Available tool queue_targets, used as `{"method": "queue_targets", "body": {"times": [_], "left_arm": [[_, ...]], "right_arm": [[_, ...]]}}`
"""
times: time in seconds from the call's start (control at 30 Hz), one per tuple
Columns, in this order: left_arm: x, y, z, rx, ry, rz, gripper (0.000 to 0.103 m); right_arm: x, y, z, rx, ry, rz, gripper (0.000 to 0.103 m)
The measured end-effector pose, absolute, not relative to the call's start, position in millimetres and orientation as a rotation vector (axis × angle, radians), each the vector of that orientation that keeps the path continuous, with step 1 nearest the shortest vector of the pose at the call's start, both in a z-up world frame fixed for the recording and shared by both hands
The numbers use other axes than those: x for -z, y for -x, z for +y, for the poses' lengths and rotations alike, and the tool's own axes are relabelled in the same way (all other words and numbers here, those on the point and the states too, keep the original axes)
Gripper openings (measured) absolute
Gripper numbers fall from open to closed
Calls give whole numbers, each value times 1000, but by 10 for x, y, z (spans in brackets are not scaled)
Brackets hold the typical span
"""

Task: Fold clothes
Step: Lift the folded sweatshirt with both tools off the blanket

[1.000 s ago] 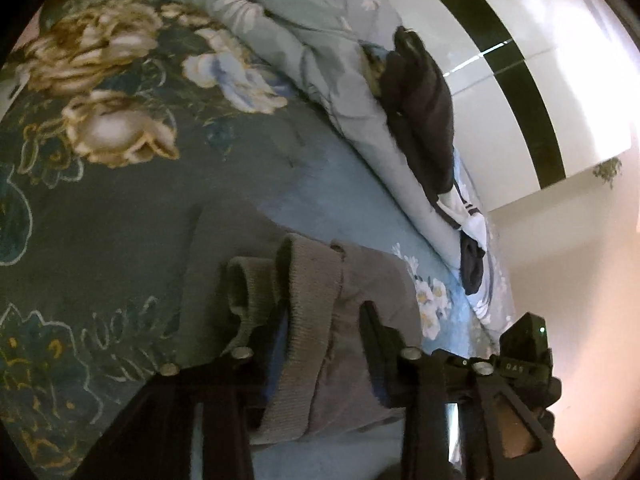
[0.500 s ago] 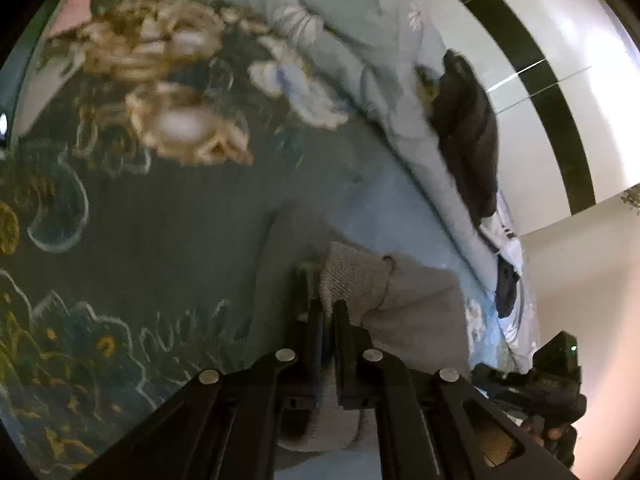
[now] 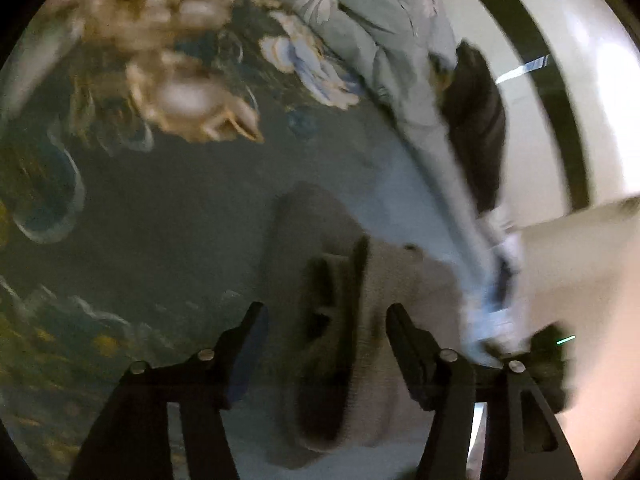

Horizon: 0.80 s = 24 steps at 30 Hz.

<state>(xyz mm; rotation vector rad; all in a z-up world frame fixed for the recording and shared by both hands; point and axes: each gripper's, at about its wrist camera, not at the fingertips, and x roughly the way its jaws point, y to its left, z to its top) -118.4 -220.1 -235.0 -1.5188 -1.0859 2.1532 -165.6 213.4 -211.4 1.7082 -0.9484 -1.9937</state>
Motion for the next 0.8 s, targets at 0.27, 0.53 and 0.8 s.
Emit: {"method": "queue_targets", "body": {"times": [0.27,0.53,0.8], "left_arm": [[2518,1246,-2119,-2132,1611,-1018,78],[2575,1227,-2062,-2014,1591,-1066,79],[2554,1207,-2035,-1983,1567,-1065,82]], "right_arm": [[2312,1666,2222,1949,-1705,-1031,50],[2320,1654,2240,1926,-1651,-1056,53],[2362,1614,2298,1907,-1632,-1051,54]]}}
